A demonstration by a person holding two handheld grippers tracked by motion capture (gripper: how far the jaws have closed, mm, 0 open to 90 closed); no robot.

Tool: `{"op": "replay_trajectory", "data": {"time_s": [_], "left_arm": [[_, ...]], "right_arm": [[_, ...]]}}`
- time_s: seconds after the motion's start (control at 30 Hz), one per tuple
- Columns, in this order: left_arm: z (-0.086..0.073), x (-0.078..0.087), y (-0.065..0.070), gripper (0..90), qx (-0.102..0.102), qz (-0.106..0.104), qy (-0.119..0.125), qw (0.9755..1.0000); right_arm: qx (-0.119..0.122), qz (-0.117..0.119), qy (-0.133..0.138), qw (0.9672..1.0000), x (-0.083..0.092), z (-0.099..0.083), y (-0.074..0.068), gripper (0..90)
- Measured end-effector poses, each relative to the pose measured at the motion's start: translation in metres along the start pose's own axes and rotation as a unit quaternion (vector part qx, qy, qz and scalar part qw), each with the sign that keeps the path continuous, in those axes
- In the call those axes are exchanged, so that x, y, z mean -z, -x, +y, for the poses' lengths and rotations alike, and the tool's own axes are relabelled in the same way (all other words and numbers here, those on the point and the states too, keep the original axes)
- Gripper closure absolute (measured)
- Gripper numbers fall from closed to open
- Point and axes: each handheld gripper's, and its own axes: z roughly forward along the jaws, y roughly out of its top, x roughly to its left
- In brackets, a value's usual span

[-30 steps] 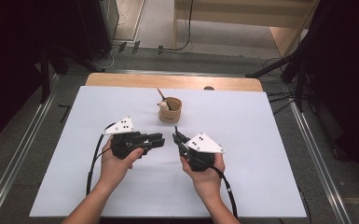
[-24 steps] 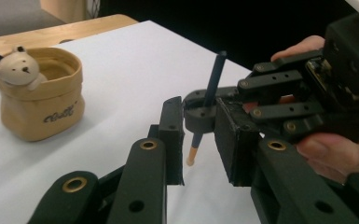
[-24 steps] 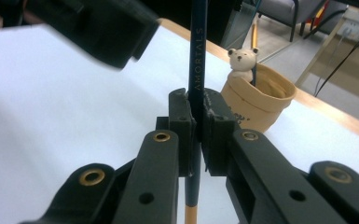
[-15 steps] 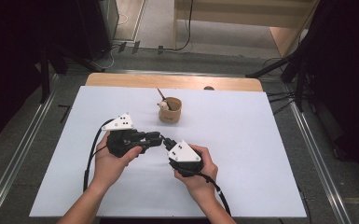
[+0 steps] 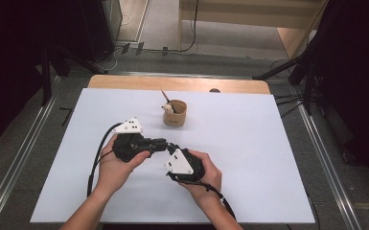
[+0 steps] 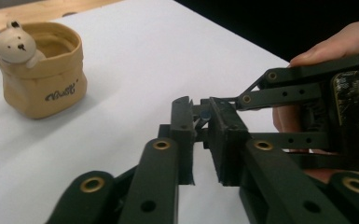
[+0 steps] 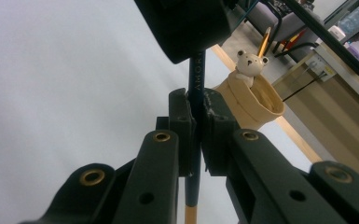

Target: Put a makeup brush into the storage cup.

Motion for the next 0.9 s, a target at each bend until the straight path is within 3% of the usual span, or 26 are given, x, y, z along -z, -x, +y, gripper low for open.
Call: {"op": "replay_trajectory", "data": {"time_s": [0.23,0.3,0.43,0.53,0.7,0.73,0.77,0.8,0.83,0.9], "left_arm": [[-0.001,0.000,-0.002,86.3,0.005,-0.010,0.008,0.9999],[-0.001,0.002,-0.003,86.4,0.004,-0.003,0.018,0.9998],[-0.003,0.007,-0.007,86.5,0.007,0.008,0.042,0.9991],[-0.005,0.009,-0.010,86.5,0.009,0.016,0.062,0.9979],[-0.010,0.014,-0.015,86.5,0.013,0.020,0.102,0.9945],[-0.011,0.015,-0.016,86.4,0.011,0.022,0.110,0.9936],[-0.012,0.015,-0.016,86.5,0.009,0.026,0.118,0.9927],[-0.013,0.015,-0.016,86.5,0.007,0.026,0.124,0.9920],[-0.014,0.015,-0.016,86.5,0.005,0.027,0.132,0.9909],[-0.016,0.015,-0.016,86.5,0.001,0.032,0.147,0.9886]], "right_arm": [[-0.001,-0.003,0.005,1.0000,0.000,-0.001,0.001,83.8],[-0.014,-0.021,0.011,0.9996,0.000,-0.003,0.002,73.0],[-0.064,-0.036,0.029,0.9969,0.002,-0.006,0.007,56.6],[-0.115,-0.035,0.045,0.9918,0.007,-0.007,0.013,48.4],[-0.213,-0.021,0.067,0.9745,0.012,-0.011,0.024,36.1],[-0.233,-0.023,0.069,0.9698,0.013,-0.011,0.026,29.2],[-0.260,-0.030,0.068,0.9627,0.015,-0.011,0.027,20.9],[-0.295,-0.031,0.073,0.9522,0.017,-0.013,0.030,17.8],[-0.314,-0.028,0.078,0.9457,0.017,-0.014,0.031,13.9],[-0.369,-0.013,0.086,0.9253,0.018,-0.018,0.035,9.1]]}}
